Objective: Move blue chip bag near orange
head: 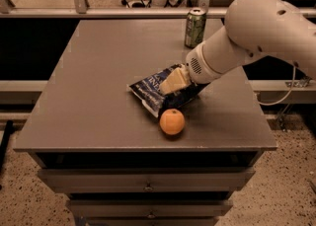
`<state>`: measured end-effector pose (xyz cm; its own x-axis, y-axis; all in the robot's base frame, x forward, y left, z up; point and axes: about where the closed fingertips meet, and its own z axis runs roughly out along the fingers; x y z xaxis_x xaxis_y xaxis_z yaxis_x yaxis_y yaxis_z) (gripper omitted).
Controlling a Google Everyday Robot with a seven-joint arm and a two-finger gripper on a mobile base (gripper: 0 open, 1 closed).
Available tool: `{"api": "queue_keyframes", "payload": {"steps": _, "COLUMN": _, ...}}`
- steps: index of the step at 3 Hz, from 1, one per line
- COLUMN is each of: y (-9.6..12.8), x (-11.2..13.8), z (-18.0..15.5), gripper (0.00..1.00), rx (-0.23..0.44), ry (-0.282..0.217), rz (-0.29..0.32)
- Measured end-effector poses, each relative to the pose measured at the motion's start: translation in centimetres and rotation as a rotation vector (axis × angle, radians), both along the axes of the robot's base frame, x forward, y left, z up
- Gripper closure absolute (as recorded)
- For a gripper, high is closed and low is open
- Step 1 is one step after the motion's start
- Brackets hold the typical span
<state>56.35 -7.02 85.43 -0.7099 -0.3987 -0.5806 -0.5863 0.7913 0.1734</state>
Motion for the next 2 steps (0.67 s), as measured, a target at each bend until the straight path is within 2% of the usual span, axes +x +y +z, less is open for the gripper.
{"api": "queue_keyframes", "payload": {"steps": 1, "y": -0.4, "x": -0.3, "z": -0.1, "gripper": 0.0, "rx": -0.005, "ry": 0.007, "rz": -0.019}}
{"api": "queue_keyframes", "payload": {"steps": 2, "y": -1.7, "x": -1.1, "z": 0.7, "gripper": 0.0, "rx": -0.013, "ry": -0.016, "rz": -0.056}}
